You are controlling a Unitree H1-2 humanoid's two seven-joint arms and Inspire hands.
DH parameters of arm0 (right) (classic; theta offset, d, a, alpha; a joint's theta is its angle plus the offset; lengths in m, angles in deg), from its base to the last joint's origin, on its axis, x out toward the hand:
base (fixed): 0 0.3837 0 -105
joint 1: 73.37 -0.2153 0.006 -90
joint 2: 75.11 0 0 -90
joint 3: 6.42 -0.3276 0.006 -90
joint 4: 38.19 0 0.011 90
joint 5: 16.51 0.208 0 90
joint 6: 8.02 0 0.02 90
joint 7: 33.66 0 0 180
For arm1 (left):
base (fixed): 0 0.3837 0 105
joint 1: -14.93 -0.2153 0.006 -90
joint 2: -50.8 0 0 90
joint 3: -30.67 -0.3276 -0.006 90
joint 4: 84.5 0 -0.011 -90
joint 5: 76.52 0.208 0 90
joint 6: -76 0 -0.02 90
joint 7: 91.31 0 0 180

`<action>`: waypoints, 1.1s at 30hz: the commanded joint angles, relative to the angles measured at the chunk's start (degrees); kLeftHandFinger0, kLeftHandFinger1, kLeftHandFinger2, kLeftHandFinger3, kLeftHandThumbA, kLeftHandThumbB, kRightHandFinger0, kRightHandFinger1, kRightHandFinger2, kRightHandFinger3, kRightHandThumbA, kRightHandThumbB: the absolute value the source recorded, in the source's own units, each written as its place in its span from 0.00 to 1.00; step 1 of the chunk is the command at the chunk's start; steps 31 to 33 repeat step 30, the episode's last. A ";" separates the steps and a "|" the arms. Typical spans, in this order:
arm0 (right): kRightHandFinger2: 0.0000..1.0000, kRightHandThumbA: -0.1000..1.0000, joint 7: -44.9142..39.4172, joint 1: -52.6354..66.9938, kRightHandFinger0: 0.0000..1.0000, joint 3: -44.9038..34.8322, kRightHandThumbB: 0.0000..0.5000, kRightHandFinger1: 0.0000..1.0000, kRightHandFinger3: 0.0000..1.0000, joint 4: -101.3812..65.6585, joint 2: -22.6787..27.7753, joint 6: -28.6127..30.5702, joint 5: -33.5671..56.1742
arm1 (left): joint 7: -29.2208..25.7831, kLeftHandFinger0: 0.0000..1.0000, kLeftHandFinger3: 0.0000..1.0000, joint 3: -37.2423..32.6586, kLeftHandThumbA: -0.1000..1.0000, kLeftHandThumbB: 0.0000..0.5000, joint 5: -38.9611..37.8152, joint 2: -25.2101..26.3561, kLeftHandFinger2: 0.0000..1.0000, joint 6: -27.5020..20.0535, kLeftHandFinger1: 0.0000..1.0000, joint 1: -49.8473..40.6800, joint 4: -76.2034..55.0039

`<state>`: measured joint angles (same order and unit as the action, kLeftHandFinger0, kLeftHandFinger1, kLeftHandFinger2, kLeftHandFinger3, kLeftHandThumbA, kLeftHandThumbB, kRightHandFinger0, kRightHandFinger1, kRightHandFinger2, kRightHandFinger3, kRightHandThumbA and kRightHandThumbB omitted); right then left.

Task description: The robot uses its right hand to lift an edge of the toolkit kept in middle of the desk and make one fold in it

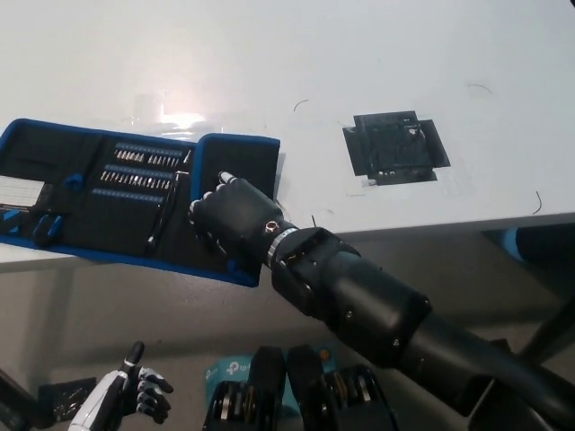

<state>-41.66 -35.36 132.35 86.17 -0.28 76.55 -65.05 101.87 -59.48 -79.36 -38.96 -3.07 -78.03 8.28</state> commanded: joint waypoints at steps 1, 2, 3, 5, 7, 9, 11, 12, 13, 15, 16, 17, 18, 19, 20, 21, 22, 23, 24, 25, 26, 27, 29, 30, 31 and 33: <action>1.00 0.67 -10.75 2.21 1.00 -2.05 1.00 1.00 1.00 -3.87 0.84 -3.58 2.96 | 0.41 0.41 0.35 0.30 1.00 1.00 -0.14 1.05 0.32 -0.50 0.34 -0.01 -1.84; 1.00 0.67 -10.94 1.89 1.00 -2.65 1.00 1.00 1.00 -4.04 0.50 -3.71 3.14 | 0.40 0.40 0.34 0.42 1.00 1.00 -0.28 1.01 0.32 -0.83 0.34 0.10 -1.72; 1.00 0.66 -11.35 2.13 1.00 -4.47 1.00 1.00 1.00 -5.30 -0.11 -4.23 4.87 | 0.18 0.41 0.34 0.55 1.00 1.00 -0.29 0.88 0.30 -0.46 0.33 0.14 -1.77; 1.00 0.67 -12.75 2.48 1.00 -6.71 1.00 1.00 1.00 -7.29 -1.06 -5.21 6.84 | -0.11 0.39 0.33 0.61 1.00 1.00 -0.12 0.74 0.28 -0.03 0.32 0.03 -2.01; 1.00 0.68 -12.97 2.66 1.00 -7.83 1.00 1.00 1.00 -7.91 -1.62 -4.83 7.30 | -0.07 0.39 0.32 0.58 1.00 1.00 -0.06 0.73 0.28 -0.35 0.33 0.07 -1.61; 1.00 0.64 -11.45 3.36 1.00 -9.83 1.00 1.00 1.00 -8.96 -2.82 -3.50 8.62 | 0.24 0.39 0.31 0.56 1.00 1.00 -0.36 0.73 0.28 -0.62 0.33 0.06 -1.19; 1.00 0.62 -10.76 3.68 1.00 -10.52 1.00 1.00 1.00 -9.30 -3.35 -2.43 8.75 | 0.20 0.37 0.33 0.57 1.00 1.00 -0.43 0.62 0.29 -0.31 0.33 -0.32 -1.57; 1.00 0.61 -10.79 3.76 1.00 -11.00 1.00 1.00 1.00 -10.47 -3.56 -2.42 8.92 | 0.39 0.37 0.35 0.40 1.00 1.00 -0.33 0.81 0.29 -0.15 0.34 -0.43 -1.97; 1.00 0.60 -10.91 3.81 1.00 -11.31 1.00 1.00 1.00 -11.61 -3.62 -2.44 8.89 | 0.47 0.38 0.36 0.36 1.00 1.00 -0.30 0.90 0.30 -0.23 0.35 -0.42 -1.92; 1.00 0.59 -10.40 3.86 1.00 -11.65 1.00 1.00 1.00 -12.15 -3.89 -1.72 8.85 | 0.46 0.40 0.37 0.50 1.00 1.00 -0.58 0.77 0.31 -0.31 0.36 -0.85 -1.88; 1.00 0.58 -10.54 3.74 1.00 -12.06 1.00 1.00 1.00 -12.90 -3.88 -1.73 9.20 | 0.50 0.40 0.35 0.45 1.00 1.00 -0.47 0.83 0.30 -0.84 0.35 -0.79 -1.51; 1.00 0.58 -10.66 3.70 1.00 -12.25 1.00 1.00 1.00 -13.22 -3.89 -1.76 9.33 | 0.51 0.40 0.35 0.42 1.00 1.00 -0.41 0.86 0.30 -1.07 0.35 -0.76 -1.35; 1.00 0.57 -11.54 2.89 1.00 -13.04 1.00 1.00 1.00 -15.34 -3.53 -2.00 9.87 | 0.43 0.41 0.36 0.77 1.00 1.00 -0.95 0.61 0.32 -0.74 0.36 -0.95 -1.34; 1.00 0.55 -12.67 2.16 1.00 -14.35 1.00 1.00 1.00 -17.60 -3.07 -3.25 10.71 | 0.58 0.41 0.37 0.85 1.00 1.00 -1.19 0.59 0.34 -1.02 0.37 -0.83 -0.76; 1.00 0.56 -13.76 1.48 1.00 -15.06 1.00 1.00 1.00 -19.11 -2.69 -4.53 10.82 | 0.39 0.40 0.38 0.70 1.00 1.00 -0.74 0.66 0.34 -1.42 0.37 -0.91 -0.79; 1.00 0.56 -13.90 1.29 1.00 -15.52 1.00 1.00 1.00 -19.07 -3.03 -4.61 10.85 | 0.43 0.39 0.39 0.85 1.00 1.00 -0.72 0.95 0.34 -1.70 0.36 -1.14 -0.83; 1.00 0.55 -14.25 0.80 1.00 -16.86 1.00 1.00 1.00 -20.31 -2.76 -5.18 11.51 | 0.23 0.38 0.39 0.77 1.00 1.00 -0.42 0.95 0.34 -1.46 0.36 -1.18 -1.10; 1.00 0.55 -14.46 0.50 1.00 -17.88 1.00 1.00 1.00 -21.24 -2.63 -5.83 12.04 | 0.23 0.38 0.38 0.80 1.00 1.00 -0.45 0.96 0.33 -1.28 0.36 -1.22 -1.06; 1.00 0.53 -14.63 0.14 1.00 -18.87 1.00 1.00 1.00 -22.32 -2.36 -6.53 12.05 | 0.25 0.38 0.38 0.76 1.00 1.00 -0.39 1.01 0.32 -1.45 0.36 -1.21 -0.86; 1.00 0.52 -14.68 -0.24 1.00 -19.79 1.00 1.00 1.00 -23.31 -2.10 -7.17 11.87 | 0.25 0.38 0.38 0.73 1.00 1.00 -0.30 1.04 0.32 -1.71 0.36 -1.33 -0.55; 1.00 0.52 -14.86 -0.15 1.00 -19.88 1.00 1.00 1.00 -23.39 -2.20 -7.21 11.74 | 0.25 0.38 0.38 0.74 1.00 1.00 -0.32 1.03 0.32 -1.75 0.36 -1.41 -0.53; 1.00 0.58 -14.69 -0.64 1.00 -21.48 1.00 1.00 1.00 -24.12 -1.94 -7.77 12.44 | 0.26 0.39 0.38 0.72 1.00 1.00 -0.29 1.03 0.31 -1.94 0.36 -1.56 -0.48; 1.00 0.62 -14.62 -0.95 1.00 -22.60 1.00 1.00 1.00 -24.94 -1.66 -8.32 12.35 | 0.19 0.39 0.39 0.61 1.00 1.00 -0.15 0.95 0.32 -1.90 0.37 -1.62 -0.58; 1.00 0.62 -14.72 -1.10 1.00 -22.89 1.00 1.00 1.00 -25.32 -1.44 -8.50 12.24 | 0.16 0.39 0.38 0.59 1.00 1.00 -0.17 0.86 0.31 -1.95 0.37 -1.63 -0.59; 1.00 0.62 -14.72 -1.10 1.00 -22.89 1.00 1.00 1.00 -25.32 -1.44 -8.50 12.24 | 0.16 0.39 0.38 0.59 1.00 1.00 -0.17 0.86 0.31 -1.95 0.37 -1.63 -0.59; 1.00 0.62 -14.72 -1.10 1.00 -22.89 1.00 1.00 1.00 -25.32 -1.44 -8.50 12.24 | 0.16 0.39 0.38 0.59 1.00 1.00 -0.17 0.86 0.31 -1.95 0.37 -1.63 -0.59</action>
